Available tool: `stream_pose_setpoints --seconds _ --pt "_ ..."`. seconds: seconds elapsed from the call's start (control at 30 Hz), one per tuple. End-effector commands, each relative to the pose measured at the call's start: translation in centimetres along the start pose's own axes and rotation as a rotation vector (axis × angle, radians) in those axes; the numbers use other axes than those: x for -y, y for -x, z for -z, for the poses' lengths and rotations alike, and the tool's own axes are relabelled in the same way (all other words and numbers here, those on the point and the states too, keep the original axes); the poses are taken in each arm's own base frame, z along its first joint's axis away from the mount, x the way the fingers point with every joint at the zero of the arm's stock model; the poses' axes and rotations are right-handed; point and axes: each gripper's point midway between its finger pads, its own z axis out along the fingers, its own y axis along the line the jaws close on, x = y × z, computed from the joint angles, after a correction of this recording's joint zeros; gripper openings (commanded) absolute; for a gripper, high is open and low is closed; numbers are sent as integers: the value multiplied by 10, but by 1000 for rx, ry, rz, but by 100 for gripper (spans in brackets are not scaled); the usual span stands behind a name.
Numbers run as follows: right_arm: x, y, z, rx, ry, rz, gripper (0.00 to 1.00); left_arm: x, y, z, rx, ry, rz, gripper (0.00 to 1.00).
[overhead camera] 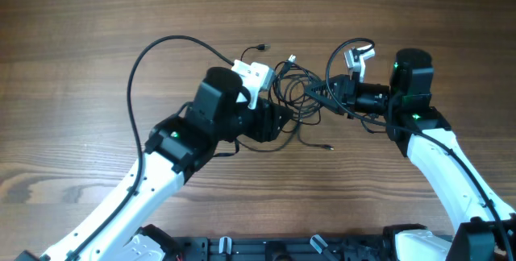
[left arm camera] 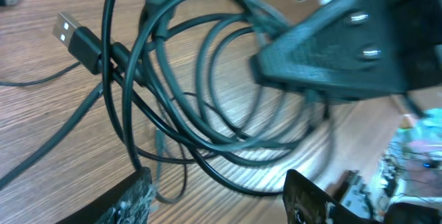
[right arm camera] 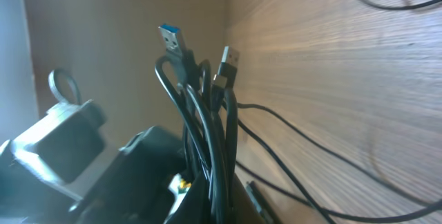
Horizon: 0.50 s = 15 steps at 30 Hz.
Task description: Untangle cables
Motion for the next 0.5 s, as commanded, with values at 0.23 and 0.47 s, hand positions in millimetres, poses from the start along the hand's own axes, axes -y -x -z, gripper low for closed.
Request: stream_pose_setpoints --seconds 0.23,0.47 --pt "-25 -1 19 -72 129 -6 4 -17 -15 -37 -68 82 -6 59" --pt "-35 -14 22 -153 177 -3 4 -41 -4 -62 -8 175 61 44"
